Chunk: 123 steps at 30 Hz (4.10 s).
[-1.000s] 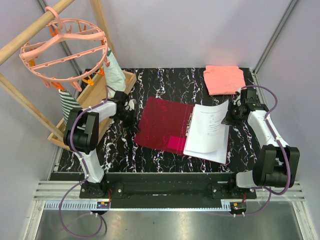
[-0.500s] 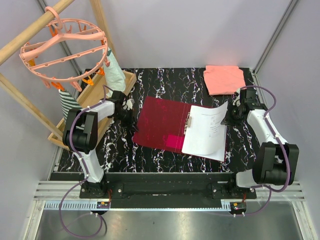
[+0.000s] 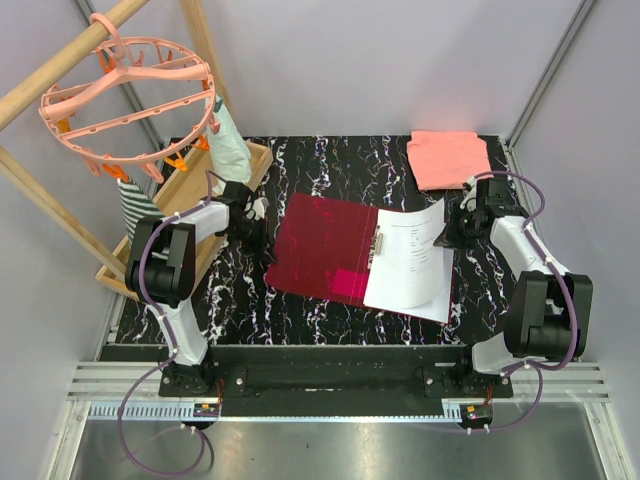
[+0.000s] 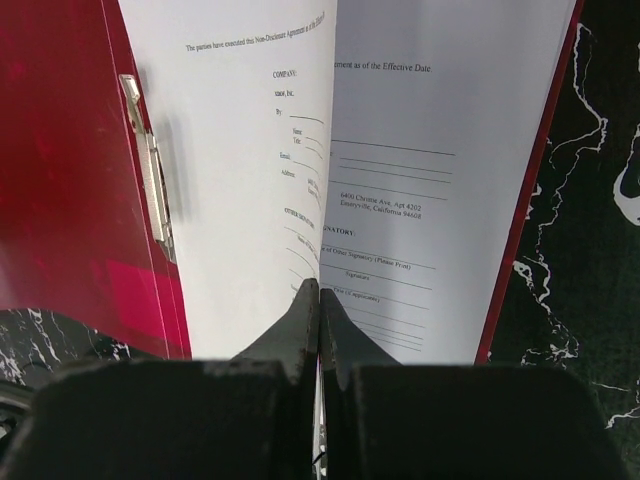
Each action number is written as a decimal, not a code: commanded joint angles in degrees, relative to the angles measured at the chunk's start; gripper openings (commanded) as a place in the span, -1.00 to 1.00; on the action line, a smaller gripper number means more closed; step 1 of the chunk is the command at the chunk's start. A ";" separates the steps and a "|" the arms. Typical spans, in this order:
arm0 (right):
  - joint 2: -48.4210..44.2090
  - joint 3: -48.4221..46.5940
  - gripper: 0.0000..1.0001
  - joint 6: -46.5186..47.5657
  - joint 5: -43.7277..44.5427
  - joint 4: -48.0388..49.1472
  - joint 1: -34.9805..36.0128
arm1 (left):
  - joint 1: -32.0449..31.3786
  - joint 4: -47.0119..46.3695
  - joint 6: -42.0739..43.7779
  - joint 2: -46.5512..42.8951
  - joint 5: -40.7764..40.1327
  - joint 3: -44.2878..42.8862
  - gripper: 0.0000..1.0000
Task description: Put the files into the folder
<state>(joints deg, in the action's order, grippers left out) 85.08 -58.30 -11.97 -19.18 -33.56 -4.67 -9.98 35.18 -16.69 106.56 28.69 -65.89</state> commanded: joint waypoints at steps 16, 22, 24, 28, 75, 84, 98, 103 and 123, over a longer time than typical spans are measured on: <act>-2.64 3.46 -1.00 -7.54 -1.82 3.50 -0.17 | 0.31 -1.96 0.69 -0.92 -1.18 0.50 -1.00; -3.51 2.94 -0.07 -6.67 3.25 1.32 -0.17 | 0.31 -2.13 0.69 -1.09 -1.00 0.58 -1.00; -3.87 1.09 0.38 -5.97 9.73 -0.27 -0.17 | 0.40 -2.13 0.60 -1.09 -0.83 0.67 -1.00; -3.60 -3.65 0.93 -4.56 18.91 -4.40 0.09 | 0.31 -2.22 0.52 -1.45 -0.65 0.76 -1.00; 35.07 -36.97 0.09 -12.03 23.05 -4.58 26.11 | -13.66 -1.25 -1.68 -19.55 -4.16 1.38 0.08; 37.26 -38.64 0.04 -12.12 22.78 -5.81 26.99 | -14.63 -1.52 -2.21 -20.25 -4.25 1.38 0.16; 37.44 -38.99 -0.35 -12.20 22.08 -5.90 27.61 | -14.63 -1.60 -2.12 -21.13 -4.34 1.64 0.30; 36.74 -39.34 -0.48 -12.03 22.78 -6.25 27.87 | -14.54 -1.69 -2.12 -21.13 -4.52 1.64 0.29; 27.78 -34.60 -0.85 -10.53 24.19 -6.96 29.80 | -14.63 -3.89 -3.00 -20.96 -4.87 3.40 0.29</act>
<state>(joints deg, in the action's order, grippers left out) 117.58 -93.67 -23.16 3.66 -40.53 24.21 -24.45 34.11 -19.40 87.72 24.91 -62.83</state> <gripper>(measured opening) 0.144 0.646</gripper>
